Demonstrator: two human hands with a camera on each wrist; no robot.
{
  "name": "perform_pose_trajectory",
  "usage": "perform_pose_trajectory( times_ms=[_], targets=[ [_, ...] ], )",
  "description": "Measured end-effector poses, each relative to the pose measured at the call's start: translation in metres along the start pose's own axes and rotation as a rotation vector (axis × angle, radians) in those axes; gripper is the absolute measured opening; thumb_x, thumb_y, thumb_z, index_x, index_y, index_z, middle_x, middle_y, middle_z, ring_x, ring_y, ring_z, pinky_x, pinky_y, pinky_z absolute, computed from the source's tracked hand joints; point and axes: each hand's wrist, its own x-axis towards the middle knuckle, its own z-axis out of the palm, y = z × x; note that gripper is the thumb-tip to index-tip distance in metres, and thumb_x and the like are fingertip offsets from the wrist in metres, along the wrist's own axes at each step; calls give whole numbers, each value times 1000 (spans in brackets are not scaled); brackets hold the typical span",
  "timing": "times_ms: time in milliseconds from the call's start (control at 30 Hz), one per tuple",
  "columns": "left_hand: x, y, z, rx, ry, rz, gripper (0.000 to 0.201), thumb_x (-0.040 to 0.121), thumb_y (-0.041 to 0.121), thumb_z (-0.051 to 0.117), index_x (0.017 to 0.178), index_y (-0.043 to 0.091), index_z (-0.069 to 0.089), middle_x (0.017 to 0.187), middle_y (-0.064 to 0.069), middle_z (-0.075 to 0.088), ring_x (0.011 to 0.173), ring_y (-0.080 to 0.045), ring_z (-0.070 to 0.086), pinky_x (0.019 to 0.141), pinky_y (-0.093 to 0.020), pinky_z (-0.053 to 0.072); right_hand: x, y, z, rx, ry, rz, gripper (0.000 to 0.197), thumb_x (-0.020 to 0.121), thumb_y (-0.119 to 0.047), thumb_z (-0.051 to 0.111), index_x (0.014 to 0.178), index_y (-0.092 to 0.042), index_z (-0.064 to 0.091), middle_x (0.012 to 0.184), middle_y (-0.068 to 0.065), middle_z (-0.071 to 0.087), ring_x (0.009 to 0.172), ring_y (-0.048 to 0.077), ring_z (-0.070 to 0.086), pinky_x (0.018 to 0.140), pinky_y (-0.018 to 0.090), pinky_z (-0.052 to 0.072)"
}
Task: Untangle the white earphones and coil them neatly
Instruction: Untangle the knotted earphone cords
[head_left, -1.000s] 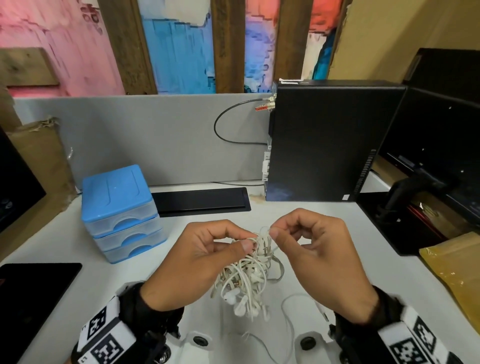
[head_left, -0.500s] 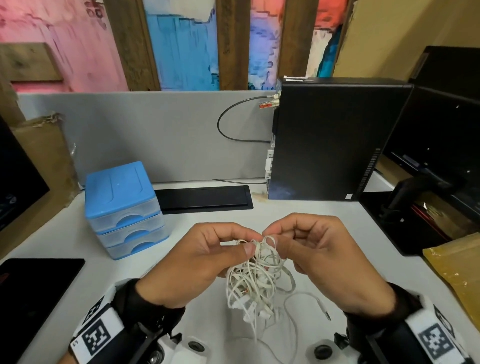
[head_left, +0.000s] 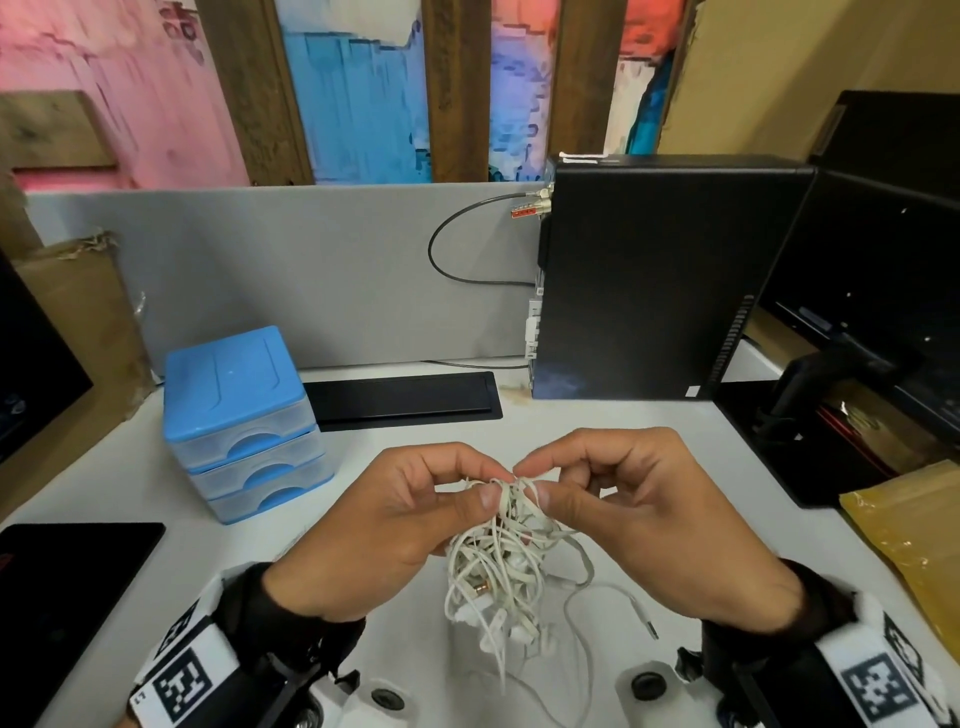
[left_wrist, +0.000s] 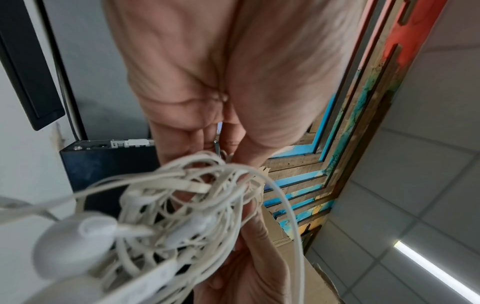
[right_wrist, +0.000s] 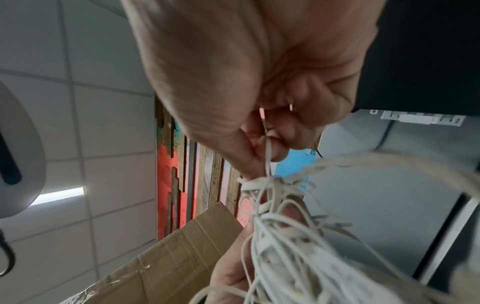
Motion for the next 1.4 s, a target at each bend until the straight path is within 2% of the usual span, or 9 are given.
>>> perform_pose_trajectory(
  times_ms=[167, 267, 400, 533, 733, 867, 1000, 1167, 1400],
  targets=[
    [-3, 2, 3, 0, -15, 5, 14, 82, 12, 66, 89, 1, 72, 71, -3, 73, 56, -8, 65, 55, -13, 48, -1, 2, 1, -131, 5, -196, 12, 86, -17, 76, 93, -25, 80, 73, -3, 68, 59, 14, 52, 56, 24, 41],
    [-2, 1, -1, -10, -40, -34, 9, 83, 16, 78, 87, 7, 77, 74, -6, 72, 59, -14, 65, 56, -19, 51, 1, 5, 1, -92, 47, -239, 6, 89, -20, 71, 88, -16, 75, 84, 2, 69, 65, 20, 55, 54, 35, 43],
    [1, -2, -7, -70, -59, -111, 19, 76, 24, 77, 88, 9, 77, 72, -11, 69, 54, -14, 62, 52, -21, 50, 8, 10, 3, 252, 178, -89, 10, 94, 3, 56, 85, 1, 54, 89, 11, 72, 61, 12, 53, 52, 23, 39],
    [2, -2, -10, -169, -81, -139, 16, 76, 18, 77, 87, 8, 76, 71, -9, 68, 53, -12, 62, 51, -20, 51, 11, 11, -1, 558, 172, 59, 5, 86, -8, 58, 82, -10, 56, 71, 12, 57, 60, 16, 47, 52, 25, 38],
    [0, -1, -16, -158, -117, -84, 23, 79, 25, 73, 94, 7, 73, 86, -18, 65, 67, -22, 59, 63, -28, 48, 7, 22, -7, 1, -96, -46, 21, 77, -38, 81, 87, -20, 78, 73, 33, 52, 64, 45, 44, 62, 42, 43],
    [0, 1, -17, -127, -120, -66, 23, 80, 26, 72, 95, 8, 72, 87, -18, 66, 69, -24, 58, 63, -29, 47, 4, 17, -8, 78, -156, -40, 15, 82, -23, 75, 94, -16, 81, 85, 4, 78, 79, 22, 73, 77, 34, 59],
    [-2, -5, -4, -55, -167, -38, 5, 90, 13, 69, 95, 12, 71, 86, -4, 67, 68, -11, 60, 63, -18, 47, 6, 20, 0, -39, 62, -169, 8, 86, -32, 76, 90, -27, 81, 62, 10, 69, 56, 36, 61, 56, 39, 52],
    [0, -7, 6, -65, -132, -20, 10, 90, -6, 63, 98, -1, 60, 86, -4, 69, 64, -8, 63, 59, -14, 48, 8, 31, 6, -536, 430, -316, 9, 86, -22, 68, 78, -20, 72, 63, -14, 53, 58, 12, 50, 53, 26, 41],
    [5, -13, 3, -111, 16, -11, 7, 78, 18, 73, 85, 18, 71, 83, -7, 70, 68, -15, 63, 60, -23, 51, 8, 29, 4, -646, 474, -174, 11, 73, -21, 60, 64, -20, 54, 66, -8, 48, 63, 14, 52, 49, 30, 43]
  ],
)
